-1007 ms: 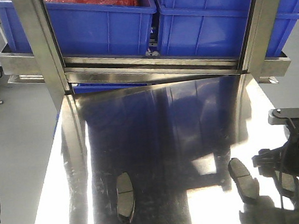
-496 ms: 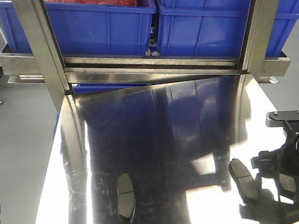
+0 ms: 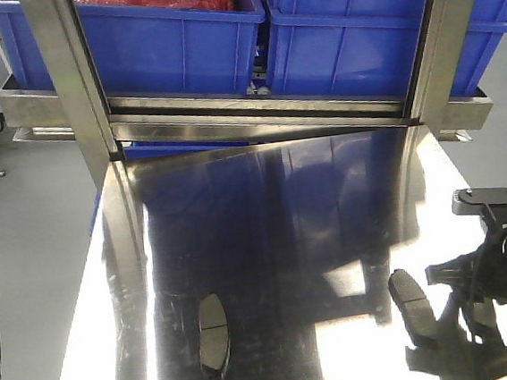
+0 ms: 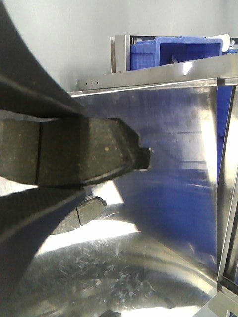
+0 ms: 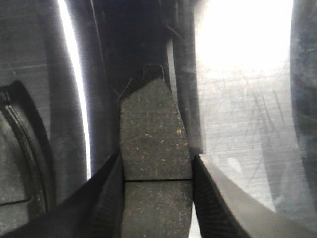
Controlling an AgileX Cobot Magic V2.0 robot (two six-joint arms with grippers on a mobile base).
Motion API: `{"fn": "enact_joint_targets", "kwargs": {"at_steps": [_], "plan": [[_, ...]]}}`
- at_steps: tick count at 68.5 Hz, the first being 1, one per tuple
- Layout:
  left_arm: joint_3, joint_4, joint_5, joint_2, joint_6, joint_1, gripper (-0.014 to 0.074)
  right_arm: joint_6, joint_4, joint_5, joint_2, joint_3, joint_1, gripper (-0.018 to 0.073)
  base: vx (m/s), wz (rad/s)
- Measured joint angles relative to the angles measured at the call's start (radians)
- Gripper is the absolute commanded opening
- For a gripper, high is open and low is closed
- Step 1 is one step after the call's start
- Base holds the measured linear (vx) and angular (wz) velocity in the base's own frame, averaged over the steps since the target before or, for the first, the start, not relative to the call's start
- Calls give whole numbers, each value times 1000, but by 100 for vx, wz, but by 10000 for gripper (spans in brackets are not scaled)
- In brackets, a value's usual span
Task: Move and align brake pads A on conveyor
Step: 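Lower the right gripper onto the outermost brake pad and close it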
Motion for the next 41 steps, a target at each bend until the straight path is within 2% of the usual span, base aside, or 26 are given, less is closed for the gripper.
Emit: {"fn": "enact_joint_targets", "kwargs": {"at_steps": [41], "plan": [[0,0,0,0,0,0,62,1,2,15,-86,4,0,32,0,0]]}}
